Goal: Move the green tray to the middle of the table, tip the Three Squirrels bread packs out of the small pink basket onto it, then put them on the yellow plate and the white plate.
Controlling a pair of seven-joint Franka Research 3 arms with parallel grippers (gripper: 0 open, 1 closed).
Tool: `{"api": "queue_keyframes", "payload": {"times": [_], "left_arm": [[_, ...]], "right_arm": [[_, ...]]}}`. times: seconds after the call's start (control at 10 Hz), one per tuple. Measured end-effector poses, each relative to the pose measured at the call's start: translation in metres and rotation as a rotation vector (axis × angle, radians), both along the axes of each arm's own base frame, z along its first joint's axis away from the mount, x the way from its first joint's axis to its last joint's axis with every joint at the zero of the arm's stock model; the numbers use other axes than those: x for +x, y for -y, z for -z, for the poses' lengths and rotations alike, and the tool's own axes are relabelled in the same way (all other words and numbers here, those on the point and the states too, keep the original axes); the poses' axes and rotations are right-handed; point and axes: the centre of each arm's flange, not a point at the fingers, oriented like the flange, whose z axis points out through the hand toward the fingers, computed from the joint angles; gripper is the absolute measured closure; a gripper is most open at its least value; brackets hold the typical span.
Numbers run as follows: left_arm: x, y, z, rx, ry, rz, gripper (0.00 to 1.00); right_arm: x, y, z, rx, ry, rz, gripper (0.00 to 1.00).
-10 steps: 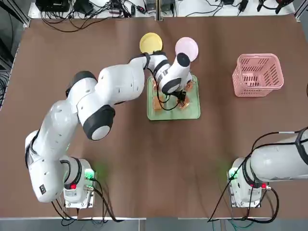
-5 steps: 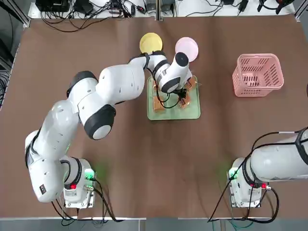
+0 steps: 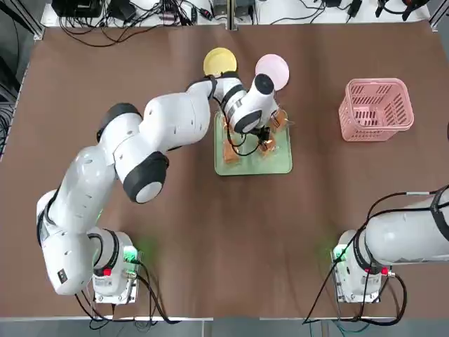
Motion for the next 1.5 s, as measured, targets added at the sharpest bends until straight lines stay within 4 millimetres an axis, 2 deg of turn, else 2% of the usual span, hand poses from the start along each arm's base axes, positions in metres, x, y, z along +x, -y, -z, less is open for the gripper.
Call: {"api": "queue_keyframes", "payload": {"times": [0.3,0.8,1.0,1.5], "left_arm": [[0.031,-0.023,-0.004,0.035,-0.011,-0.053,0.00],[0.023,-0.018,-0.004,0.033,-0.013,-0.054,0.00],[0.008,-0.008,-0.003,0.031,-0.015,-0.051,0.00],[-0.051,0.027,-0.002,0.031,-0.010,-0.016,0.00]], "right_arm": [[0.000,0.000,0.000,0.000,-0.001,0.001,0.02],[0.000,0.001,0.000,0.000,-0.001,0.001,0.02],[0.000,0.001,0.000,0.000,-0.001,0.001,0.02],[0.000,0.001,0.000,0.000,-0.002,0.001,0.02]]}}
